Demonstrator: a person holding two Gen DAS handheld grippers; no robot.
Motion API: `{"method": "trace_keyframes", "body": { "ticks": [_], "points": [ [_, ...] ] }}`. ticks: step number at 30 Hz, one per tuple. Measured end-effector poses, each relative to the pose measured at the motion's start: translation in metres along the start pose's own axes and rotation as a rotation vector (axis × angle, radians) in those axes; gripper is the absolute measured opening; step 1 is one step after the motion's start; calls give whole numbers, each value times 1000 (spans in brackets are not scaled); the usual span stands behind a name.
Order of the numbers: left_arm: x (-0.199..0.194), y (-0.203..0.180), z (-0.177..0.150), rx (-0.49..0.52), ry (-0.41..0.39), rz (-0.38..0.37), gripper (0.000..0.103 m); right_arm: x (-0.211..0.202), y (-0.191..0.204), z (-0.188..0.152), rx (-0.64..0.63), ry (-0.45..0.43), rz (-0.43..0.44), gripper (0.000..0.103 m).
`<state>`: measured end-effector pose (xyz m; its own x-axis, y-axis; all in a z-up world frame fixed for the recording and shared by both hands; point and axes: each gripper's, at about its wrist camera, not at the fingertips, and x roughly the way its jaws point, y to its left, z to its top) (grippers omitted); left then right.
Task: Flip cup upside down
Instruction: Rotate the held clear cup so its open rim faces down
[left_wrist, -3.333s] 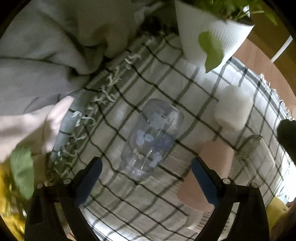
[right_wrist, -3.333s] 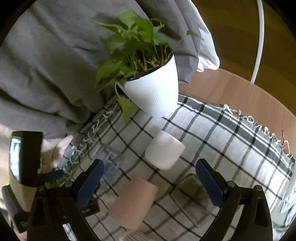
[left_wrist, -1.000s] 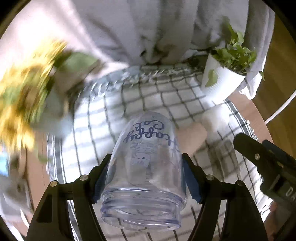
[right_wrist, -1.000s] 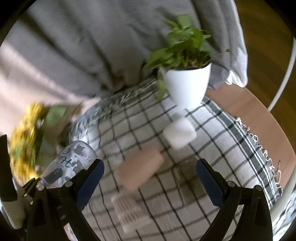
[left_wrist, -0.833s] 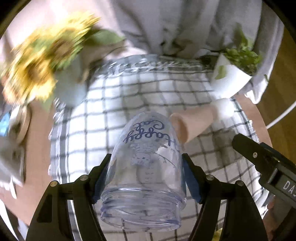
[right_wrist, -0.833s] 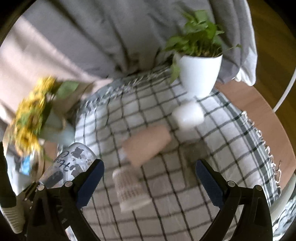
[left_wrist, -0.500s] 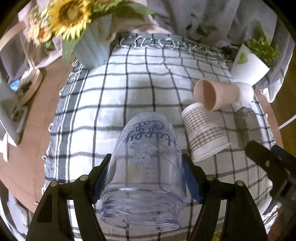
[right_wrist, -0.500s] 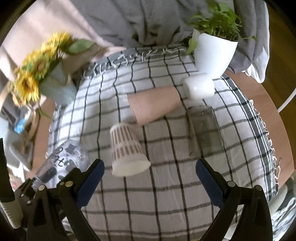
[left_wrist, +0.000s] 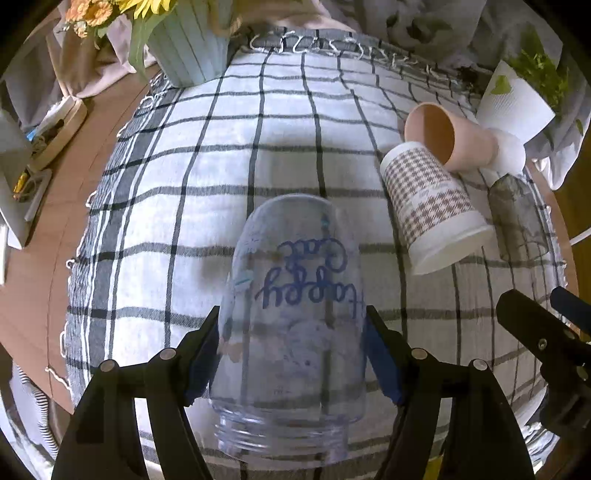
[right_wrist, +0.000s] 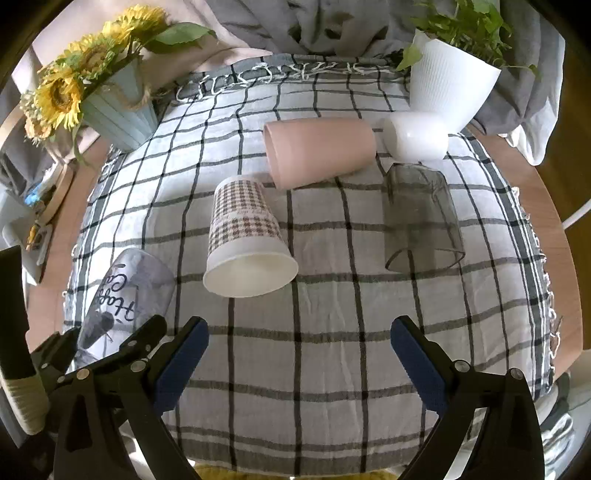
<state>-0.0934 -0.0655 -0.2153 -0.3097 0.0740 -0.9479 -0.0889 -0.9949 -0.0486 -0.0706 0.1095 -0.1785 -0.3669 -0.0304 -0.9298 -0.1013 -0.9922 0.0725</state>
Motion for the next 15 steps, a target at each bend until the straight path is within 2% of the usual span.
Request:
{"method": "trace_keyframes", "body": {
  "ticks": [4,7,10,15],
  "points": [
    [1,0,-4,-4,8,7,72,3,0,-2,-3,12,9,100],
    [-3,2,-3,-16,-1,6,82,4,1,-4,-6,18,15,100],
    [-9,1,-3,-10,-10,17,83,4,3,-6,-3,25,25,100],
    [-31,11,-1,-20,-39,-20,87,-11,5,-6,11,1,26,100]
  ]
}}
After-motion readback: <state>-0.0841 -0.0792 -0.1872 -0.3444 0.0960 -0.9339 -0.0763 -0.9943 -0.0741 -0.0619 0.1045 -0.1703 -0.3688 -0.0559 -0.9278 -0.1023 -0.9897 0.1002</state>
